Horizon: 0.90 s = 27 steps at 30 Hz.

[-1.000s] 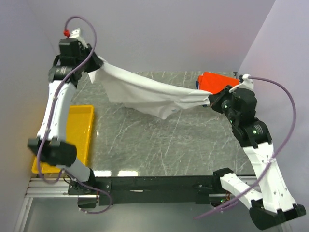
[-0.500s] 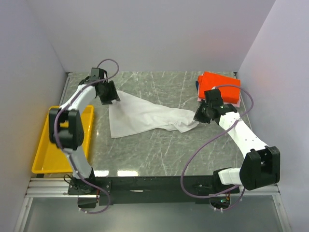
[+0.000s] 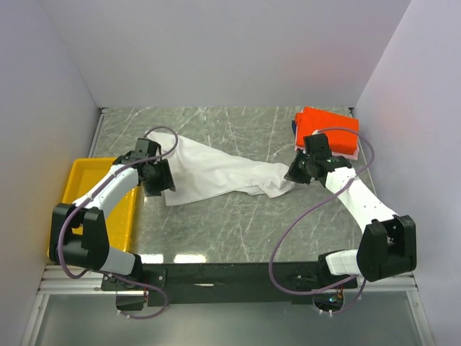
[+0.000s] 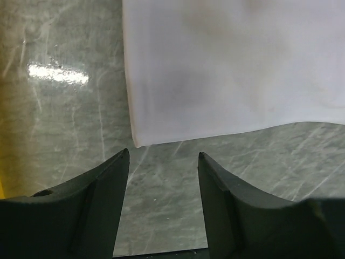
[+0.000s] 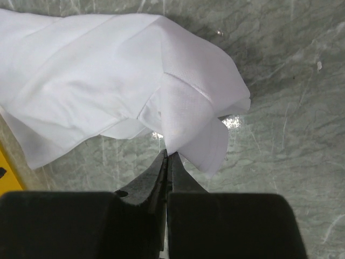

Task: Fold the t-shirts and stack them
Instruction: Flatten the tshirt out

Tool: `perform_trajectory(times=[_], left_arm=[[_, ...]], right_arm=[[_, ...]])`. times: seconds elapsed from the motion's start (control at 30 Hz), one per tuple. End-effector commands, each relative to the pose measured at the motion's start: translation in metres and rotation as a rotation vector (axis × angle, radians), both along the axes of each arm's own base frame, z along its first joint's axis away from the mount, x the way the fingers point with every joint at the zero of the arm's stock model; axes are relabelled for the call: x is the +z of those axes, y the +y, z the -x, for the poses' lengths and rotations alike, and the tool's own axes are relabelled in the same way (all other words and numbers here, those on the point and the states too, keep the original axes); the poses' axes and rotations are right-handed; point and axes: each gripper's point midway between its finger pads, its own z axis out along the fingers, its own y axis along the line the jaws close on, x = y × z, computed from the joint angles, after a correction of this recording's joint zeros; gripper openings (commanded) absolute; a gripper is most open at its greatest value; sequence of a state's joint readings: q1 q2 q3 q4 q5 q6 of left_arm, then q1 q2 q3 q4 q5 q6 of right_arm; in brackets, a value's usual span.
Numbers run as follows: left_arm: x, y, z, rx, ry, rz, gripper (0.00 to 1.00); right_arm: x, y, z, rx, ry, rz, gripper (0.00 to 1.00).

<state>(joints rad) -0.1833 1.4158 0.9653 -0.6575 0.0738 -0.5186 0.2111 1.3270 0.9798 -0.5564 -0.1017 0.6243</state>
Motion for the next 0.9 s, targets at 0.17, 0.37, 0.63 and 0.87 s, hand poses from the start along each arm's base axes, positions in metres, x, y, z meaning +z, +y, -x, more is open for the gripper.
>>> perform_trajectory(times=[0.17, 0.37, 0.63, 0.87], left_arm=[[-0.020, 0.003, -0.003, -0.003, 0.009, -0.021, 0.57], [-0.044, 0.004, 0.004, -0.013, 0.079, -0.033, 0.56], [-0.062, 0.007, 0.009, -0.003, 0.135, -0.057, 0.48], [-0.072, 0.009, 0.015, -0.002, 0.171, -0.063, 0.33]], right_arm=[[-0.003, 0.009, -0.001, 0.040, -0.013, -0.046, 0.00], [0.006, 0.008, -0.001, 0.045, -0.056, -0.046, 0.00], [0.007, 0.009, -0.002, 0.038, -0.063, -0.056, 0.00], [0.010, 0.007, -0.003, 0.035, -0.064, -0.049, 0.00]])
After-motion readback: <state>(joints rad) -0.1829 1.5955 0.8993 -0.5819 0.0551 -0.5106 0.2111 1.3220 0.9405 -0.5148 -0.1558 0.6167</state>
